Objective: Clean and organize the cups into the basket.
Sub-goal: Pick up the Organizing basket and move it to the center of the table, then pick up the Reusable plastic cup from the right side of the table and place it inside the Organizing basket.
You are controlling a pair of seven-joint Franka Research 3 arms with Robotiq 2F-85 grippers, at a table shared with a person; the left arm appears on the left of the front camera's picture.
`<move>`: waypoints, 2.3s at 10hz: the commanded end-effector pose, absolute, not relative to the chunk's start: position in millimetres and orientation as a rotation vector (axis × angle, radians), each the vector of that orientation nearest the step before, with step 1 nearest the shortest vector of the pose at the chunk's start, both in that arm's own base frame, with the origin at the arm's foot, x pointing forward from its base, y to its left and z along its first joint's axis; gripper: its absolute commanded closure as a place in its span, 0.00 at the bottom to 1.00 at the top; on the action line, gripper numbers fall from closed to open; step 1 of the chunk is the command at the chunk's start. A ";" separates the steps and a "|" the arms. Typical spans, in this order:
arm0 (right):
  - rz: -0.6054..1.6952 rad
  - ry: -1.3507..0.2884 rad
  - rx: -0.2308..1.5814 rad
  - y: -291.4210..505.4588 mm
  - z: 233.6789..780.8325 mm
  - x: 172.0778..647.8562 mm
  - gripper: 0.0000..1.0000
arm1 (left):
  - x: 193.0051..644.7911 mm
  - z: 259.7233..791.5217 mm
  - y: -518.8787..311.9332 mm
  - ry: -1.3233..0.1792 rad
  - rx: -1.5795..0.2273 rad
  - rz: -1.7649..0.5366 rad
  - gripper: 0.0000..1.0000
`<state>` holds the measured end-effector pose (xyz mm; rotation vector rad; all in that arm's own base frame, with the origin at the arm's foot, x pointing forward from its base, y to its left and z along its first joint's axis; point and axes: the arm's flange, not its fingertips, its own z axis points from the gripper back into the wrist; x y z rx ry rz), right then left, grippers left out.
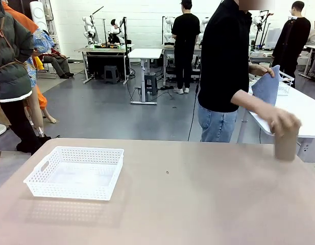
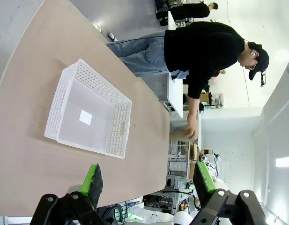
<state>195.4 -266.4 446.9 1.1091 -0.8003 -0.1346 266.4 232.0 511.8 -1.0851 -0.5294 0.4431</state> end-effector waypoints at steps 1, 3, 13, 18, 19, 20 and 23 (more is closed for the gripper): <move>-0.122 -0.797 1.114 -267.3 447.3 195.4 0.00 | 267.9 512.1 232.9 -0.535 -1.088 0.425 0.00; -0.122 -0.797 1.114 -267.3 447.3 195.4 0.00 | 267.9 512.1 232.9 -0.535 -1.088 0.425 0.00; -0.122 -0.797 1.114 -267.3 447.3 195.4 0.00 | 267.9 512.1 232.9 -0.535 -1.088 0.425 0.00; 0.698 -0.803 1.072 -176.5 449.2 234.6 0.00 | 276.0 559.0 183.9 -0.531 -0.709 0.188 0.00; 0.854 -0.779 1.039 -152.9 440.1 242.2 0.00 | 283.1 567.9 170.1 -0.504 -0.607 0.148 0.00; 1.004 -0.738 1.005 -134.2 422.9 250.9 0.00 | 286.6 572.4 142.9 -0.471 -0.500 0.105 0.00; 1.154 -0.778 0.928 -102.3 367.9 270.5 0.00 | 295.5 565.9 72.6 -0.384 -0.237 -0.004 0.00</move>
